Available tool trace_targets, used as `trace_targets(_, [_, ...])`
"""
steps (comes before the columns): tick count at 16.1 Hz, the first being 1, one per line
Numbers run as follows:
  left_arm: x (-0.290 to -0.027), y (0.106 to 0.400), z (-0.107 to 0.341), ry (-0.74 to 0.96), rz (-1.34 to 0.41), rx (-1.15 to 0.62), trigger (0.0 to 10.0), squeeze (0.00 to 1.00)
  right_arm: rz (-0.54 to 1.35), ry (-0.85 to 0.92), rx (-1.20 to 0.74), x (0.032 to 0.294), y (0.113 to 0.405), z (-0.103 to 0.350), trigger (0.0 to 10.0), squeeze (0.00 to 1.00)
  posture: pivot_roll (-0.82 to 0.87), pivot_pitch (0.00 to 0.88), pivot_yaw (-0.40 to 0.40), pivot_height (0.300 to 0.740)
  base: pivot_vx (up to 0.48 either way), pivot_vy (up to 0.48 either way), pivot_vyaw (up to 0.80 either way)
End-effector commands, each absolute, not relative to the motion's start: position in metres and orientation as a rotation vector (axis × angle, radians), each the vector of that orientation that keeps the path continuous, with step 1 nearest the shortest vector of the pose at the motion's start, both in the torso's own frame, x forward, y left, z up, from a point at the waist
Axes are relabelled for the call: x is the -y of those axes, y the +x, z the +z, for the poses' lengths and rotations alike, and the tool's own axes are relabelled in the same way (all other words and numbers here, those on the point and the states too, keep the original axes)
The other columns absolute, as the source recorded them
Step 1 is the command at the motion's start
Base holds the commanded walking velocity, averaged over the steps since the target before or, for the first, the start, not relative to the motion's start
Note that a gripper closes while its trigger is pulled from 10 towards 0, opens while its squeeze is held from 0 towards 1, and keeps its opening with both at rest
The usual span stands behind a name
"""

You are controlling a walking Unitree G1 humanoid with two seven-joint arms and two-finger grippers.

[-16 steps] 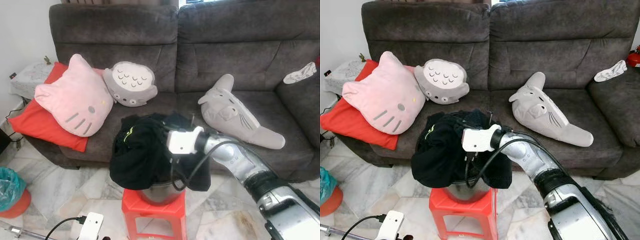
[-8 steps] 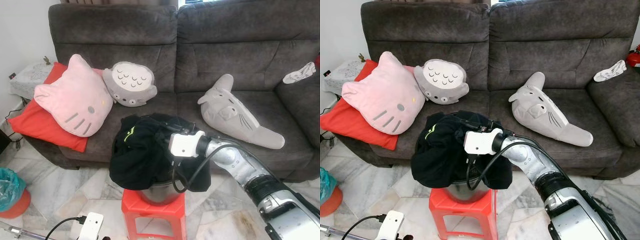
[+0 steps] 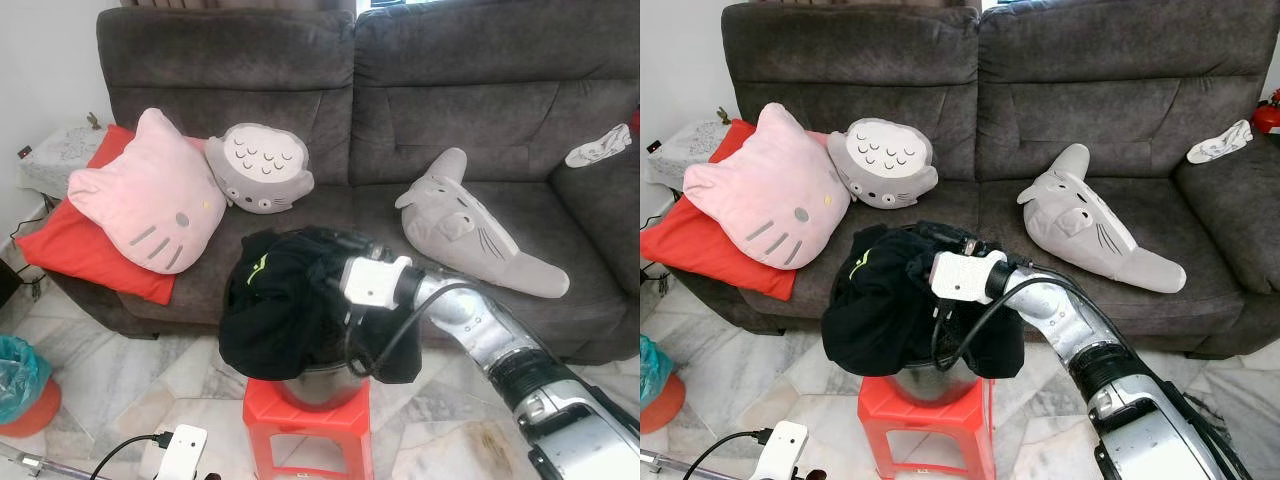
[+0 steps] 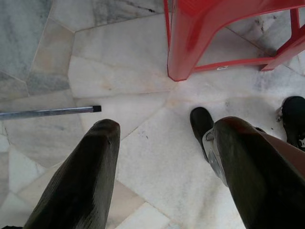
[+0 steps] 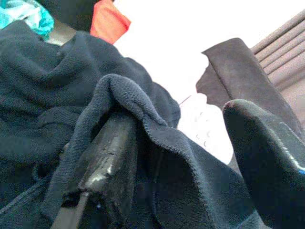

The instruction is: Hang hanger

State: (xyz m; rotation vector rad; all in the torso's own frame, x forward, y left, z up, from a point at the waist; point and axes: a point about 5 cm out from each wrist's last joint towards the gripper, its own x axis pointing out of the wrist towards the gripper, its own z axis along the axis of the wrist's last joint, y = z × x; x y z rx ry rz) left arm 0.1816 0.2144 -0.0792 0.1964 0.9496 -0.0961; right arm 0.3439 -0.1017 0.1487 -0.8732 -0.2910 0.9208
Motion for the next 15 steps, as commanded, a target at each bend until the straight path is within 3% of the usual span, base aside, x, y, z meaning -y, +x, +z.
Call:
trace_targets(1, [-0.218, 0.181, -0.079, 0.215, -0.092, -0.958, 10.0, 0.0, 0.906, -0.837, 0.338, 0.099, 0.347, 0.164, 10.0, 0.0, -0.06, 0.0, 0.083, 0.74, 0.0, 0.0, 0.0])
trace_targets(8, [-0.219, 0.181, -0.079, 0.218, -0.093, -0.959, 10.0, 0.0, 0.843, -0.813, 0.323, 0.106, 0.363, 0.186, 10.0, 0.0, -0.06, 0.0, 0.087, 0.74, 0.0, 0.0, 0.0])
trace_targets(11, [-0.219, 0.181, -0.079, 0.217, -0.094, -0.96, 10.0, 0.0, 0.925, -0.793, 0.193, 0.106, 0.365, 0.176, 10.0, 0.0, -0.06, 0.0, 0.087, 0.74, 0.0, 0.0, 0.0])
trace_targets(13, [-0.218, 0.181, -0.079, 0.213, -0.094, -0.961, 10.0, 0.0, 0.996, -0.919, 0.002, 0.116, 0.36, 0.146, 10.0, 0.0, -0.06, 0.0, 0.085, 0.74, 0.0, 0.0, 0.0])
trace_targets(15, [-0.218, 0.181, -0.079, 0.211, -0.094, -0.961, 10.0, 0.0, 1.061, -0.877, -0.066, 0.119, 0.352, 0.136, 10.0, 0.0, -0.06, 0.0, 0.087, 0.74, 0.0, 0.0, 0.0])
